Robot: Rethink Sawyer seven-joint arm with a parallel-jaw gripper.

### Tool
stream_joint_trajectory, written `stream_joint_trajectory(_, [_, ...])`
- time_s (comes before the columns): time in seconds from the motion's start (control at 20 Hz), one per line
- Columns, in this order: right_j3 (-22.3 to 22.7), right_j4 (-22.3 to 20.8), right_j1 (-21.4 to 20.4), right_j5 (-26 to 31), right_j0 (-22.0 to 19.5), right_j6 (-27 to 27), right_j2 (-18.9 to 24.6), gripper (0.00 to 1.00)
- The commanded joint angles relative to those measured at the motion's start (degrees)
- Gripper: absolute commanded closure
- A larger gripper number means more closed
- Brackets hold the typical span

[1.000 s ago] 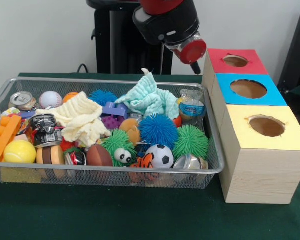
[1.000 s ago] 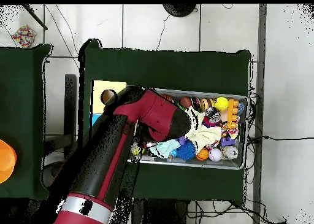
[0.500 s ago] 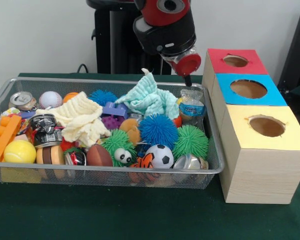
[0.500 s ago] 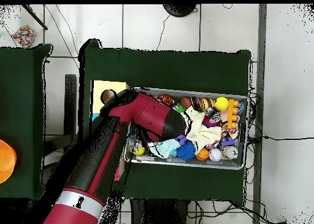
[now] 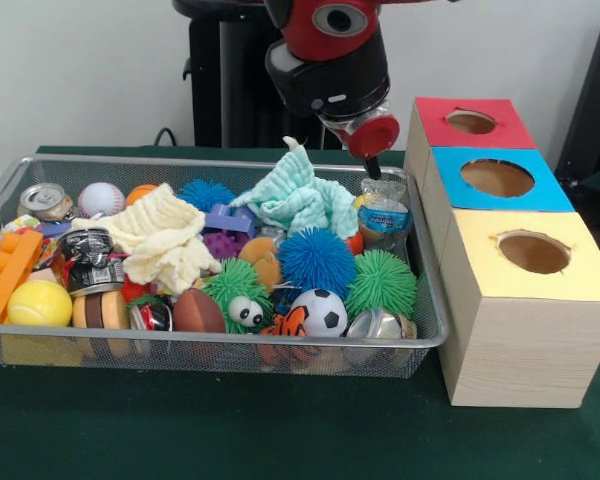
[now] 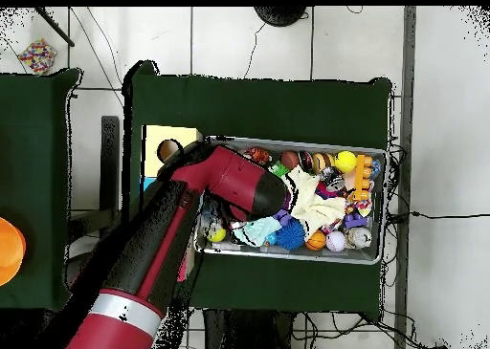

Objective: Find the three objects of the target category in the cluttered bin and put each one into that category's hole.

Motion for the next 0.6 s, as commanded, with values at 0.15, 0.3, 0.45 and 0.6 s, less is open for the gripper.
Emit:
stream_joint_trajectory(0.15, [2.3, 4.4, 3.5, 3.4, -2.0, 1.6, 8.8, 1.0])
stream_joint_trajectory(0.3, [2.8, 5.8, 3.2, 3.9, -2.8, -0.8, 9.8, 1.0])
stream_joint_trajectory(0.45, [3.0, 6.1, 3.3, 4.2, -2.8, -1.3, 9.7, 1.0])
stream_joint_trajectory(0.6, [3.0, 6.0, 3.7, 4.6, -2.5, -1.5, 9.4, 1.0])
